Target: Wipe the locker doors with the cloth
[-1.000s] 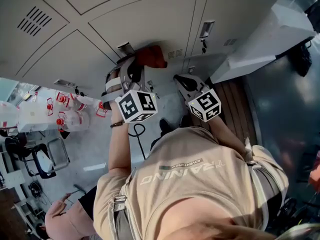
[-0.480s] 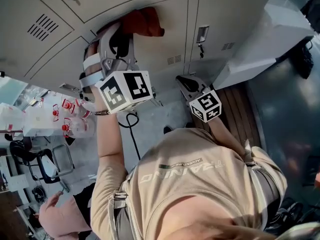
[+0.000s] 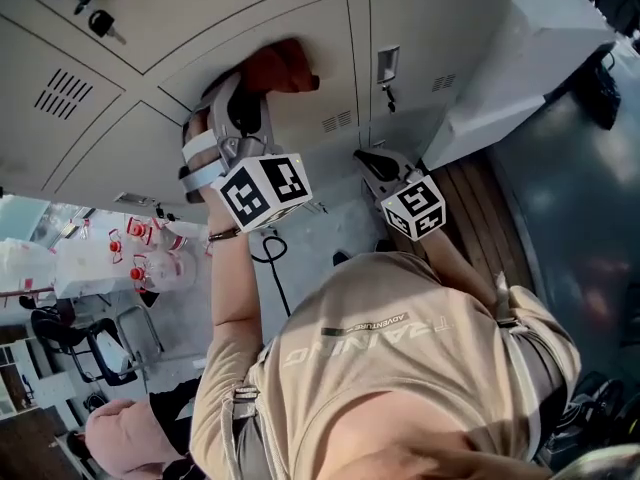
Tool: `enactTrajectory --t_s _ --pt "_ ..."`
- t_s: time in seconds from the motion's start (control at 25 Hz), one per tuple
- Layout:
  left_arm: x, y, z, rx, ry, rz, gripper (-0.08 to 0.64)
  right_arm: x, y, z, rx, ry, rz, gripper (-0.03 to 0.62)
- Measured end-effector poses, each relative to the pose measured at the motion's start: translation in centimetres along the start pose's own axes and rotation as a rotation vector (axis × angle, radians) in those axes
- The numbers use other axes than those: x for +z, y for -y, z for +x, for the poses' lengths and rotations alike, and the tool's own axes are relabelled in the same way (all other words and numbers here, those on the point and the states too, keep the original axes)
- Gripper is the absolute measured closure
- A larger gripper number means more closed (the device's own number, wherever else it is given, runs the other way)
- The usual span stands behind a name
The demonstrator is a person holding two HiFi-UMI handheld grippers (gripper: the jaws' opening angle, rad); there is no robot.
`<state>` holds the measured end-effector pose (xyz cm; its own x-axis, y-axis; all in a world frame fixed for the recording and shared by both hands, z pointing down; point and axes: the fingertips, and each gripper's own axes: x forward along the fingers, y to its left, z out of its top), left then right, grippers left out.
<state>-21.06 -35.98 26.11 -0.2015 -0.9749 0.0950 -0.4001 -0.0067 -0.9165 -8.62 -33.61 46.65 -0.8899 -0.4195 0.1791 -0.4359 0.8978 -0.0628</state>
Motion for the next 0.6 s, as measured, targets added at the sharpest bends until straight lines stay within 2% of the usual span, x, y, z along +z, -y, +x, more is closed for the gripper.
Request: enactTrajectory --t_s 0.16,0.36,0.52,0.6 --pt "-2.2 7.2 1.1 -0.161 -0.041 -0.051 0.476 -0.8 -0.2 0.2 0.010 -0.022 0.004 0.577" --pt "-6.0 17.7 2.3 -0.405 -0.135 -0.122 0.476 -1.5 -0.7 0.4 0.025 -0.037 0.011 0.577" --pt "-9.8 26.3 3.3 -0.608 -0.231 -0.142 0.477 -1.8 -0.3 0.3 0.014 -0.042 0.010 0.577" --pt "-11.4 29.7 3.6 -0.678 -0.269 -0.131 0.477 -1.9 0.1 0.0 0.001 -0.045 0.011 0.577"
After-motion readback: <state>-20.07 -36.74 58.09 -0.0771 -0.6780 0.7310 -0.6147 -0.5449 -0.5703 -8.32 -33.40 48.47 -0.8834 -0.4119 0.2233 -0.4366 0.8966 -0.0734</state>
